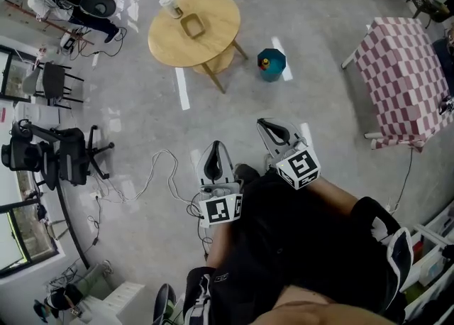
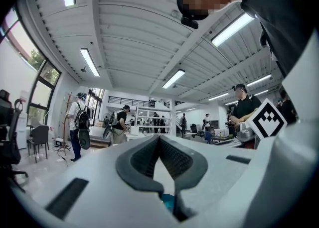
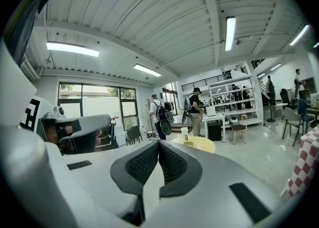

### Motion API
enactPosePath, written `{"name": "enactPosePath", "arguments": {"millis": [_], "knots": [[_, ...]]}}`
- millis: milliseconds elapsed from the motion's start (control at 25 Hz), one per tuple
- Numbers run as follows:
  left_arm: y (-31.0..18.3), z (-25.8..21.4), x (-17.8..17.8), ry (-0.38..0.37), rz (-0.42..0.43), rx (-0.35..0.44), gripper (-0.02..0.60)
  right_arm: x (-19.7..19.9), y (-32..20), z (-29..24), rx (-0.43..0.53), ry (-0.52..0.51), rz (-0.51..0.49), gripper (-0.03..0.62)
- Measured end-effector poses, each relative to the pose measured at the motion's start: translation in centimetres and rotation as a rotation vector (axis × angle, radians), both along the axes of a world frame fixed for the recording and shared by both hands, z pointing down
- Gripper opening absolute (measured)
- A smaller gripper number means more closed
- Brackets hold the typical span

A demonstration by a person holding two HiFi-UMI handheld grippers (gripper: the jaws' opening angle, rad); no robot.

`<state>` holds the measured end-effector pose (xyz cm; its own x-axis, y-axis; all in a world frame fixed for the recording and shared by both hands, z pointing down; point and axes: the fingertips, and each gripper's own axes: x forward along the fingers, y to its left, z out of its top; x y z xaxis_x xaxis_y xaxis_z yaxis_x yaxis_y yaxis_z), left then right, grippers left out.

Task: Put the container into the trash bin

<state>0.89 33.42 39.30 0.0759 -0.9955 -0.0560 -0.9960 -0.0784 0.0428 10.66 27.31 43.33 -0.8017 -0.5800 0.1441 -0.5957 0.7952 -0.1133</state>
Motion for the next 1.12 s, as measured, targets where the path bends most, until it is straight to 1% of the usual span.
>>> {"name": "enactPosePath", "arguments": {"millis": [240,520,720,840,1120], "knots": [[-0.5,1.0,0.7,0.011,-0.017,-0.023,0.008,0.3,-0.8,0.7,-0.014,0.002,-0.022,0.026],[-3.5,2.2,-0.7,0.040,-0.015,-0.030,0.009,-1.4,-3.3,2.1,-0.023,0.038,-0.035,0.026],[-7.4,2.5,-3.5,0.060,-0.007,-0.012,0.009,-3.9,-6.4,2.5,-0.017,0.057,-0.032,0.026],[-10.4,2.1,-5.4,0.058,0.005,0.002,0.009,-5.9,-9.1,2.4,-0.007,0.067,-0.028,0.026],[-16.2,0.5,-11.5,0.055,0.016,0.021,0.009,-11.7,-15.2,1.4,0.006,0.076,-0.016,0.026]]}}
